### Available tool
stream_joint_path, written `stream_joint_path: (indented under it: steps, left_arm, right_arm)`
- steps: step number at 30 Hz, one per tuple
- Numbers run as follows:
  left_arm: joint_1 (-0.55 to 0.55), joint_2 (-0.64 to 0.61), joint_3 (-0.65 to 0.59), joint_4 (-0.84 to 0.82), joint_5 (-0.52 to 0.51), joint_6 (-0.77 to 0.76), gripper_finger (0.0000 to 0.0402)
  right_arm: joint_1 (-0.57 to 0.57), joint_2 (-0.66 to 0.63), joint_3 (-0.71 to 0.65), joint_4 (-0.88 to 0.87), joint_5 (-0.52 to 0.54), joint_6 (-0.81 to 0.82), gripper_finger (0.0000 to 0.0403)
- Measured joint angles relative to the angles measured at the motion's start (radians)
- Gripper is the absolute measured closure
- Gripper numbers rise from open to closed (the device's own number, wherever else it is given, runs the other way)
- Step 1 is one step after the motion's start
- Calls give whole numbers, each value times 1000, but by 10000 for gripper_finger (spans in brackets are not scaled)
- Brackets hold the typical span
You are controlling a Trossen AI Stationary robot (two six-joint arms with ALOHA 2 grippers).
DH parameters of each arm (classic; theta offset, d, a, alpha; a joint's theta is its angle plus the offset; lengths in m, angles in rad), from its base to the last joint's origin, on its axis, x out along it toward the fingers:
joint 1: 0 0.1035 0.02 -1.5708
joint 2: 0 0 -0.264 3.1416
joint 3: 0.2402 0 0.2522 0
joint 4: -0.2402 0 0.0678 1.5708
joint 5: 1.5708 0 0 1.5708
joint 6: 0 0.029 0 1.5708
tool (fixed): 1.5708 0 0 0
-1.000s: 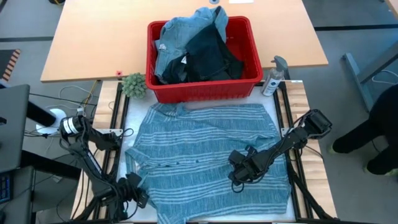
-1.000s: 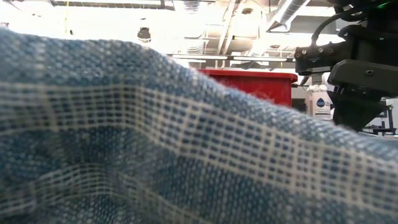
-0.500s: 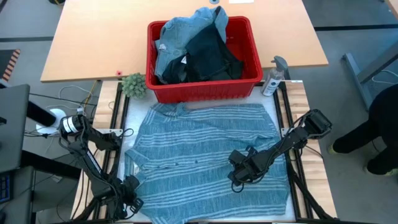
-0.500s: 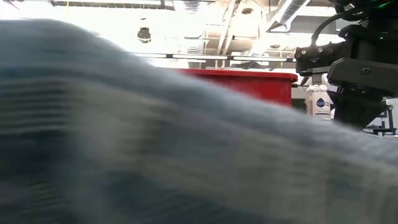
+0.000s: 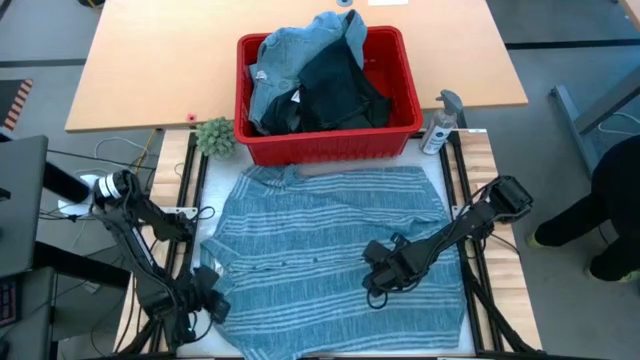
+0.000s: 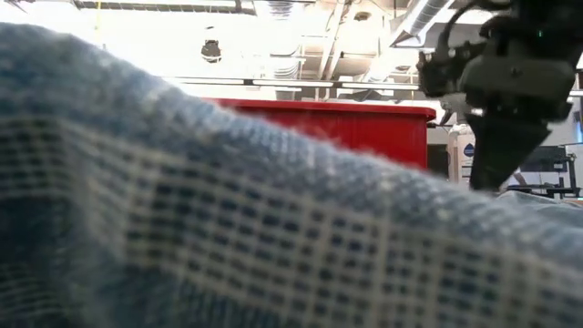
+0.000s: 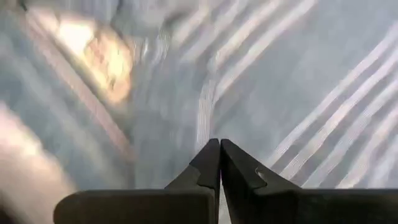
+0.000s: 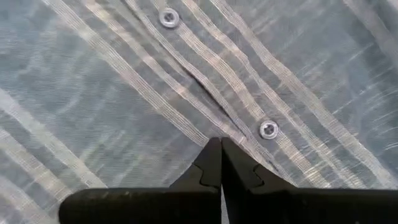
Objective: Fold Laundry from Bin
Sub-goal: Fold the blue polo shirt
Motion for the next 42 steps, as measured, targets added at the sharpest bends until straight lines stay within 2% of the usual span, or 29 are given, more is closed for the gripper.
stream_joint_path:
  steps: [4, 8, 14, 18, 21, 24, 26, 34, 42]
  left_arm:
    - [39, -24, 2, -2, -183, 1, 401]
    - [126, -24, 2, 2, -277, 67, 401]
    - [292, -24, 2, 24, -293, 279, 401]
    - [393, -28, 2, 189, -286, 460, 401]
    - [481, -43, 2, 383, -192, 733, 401]
    - [577, -47, 3, 551, -46, 1014, 401]
    - [636, -47, 3, 605, 42, 1129, 401]
    - [820, -47, 3, 618, 300, 1330, 401]
    - [886, -47, 3, 597, 327, 1417, 401]
  right_arm:
    - [7, 0, 43, -30, -9, -3, 376]
    - [35, 0, 53, -66, -47, 92, 377]
    - [132, 0, 53, -133, -53, 327, 384]
    - [193, 0, 53, -128, -76, 414, 385]
    - [240, 0, 53, -102, -74, 456, 386]
    - [289, 0, 53, -40, -11, 414, 385]
    - [312, 0, 53, -10, 15, 400, 385]
    - [342, 0, 53, 3, 34, 441, 385]
    - [340, 0, 53, -1, 79, 419, 383]
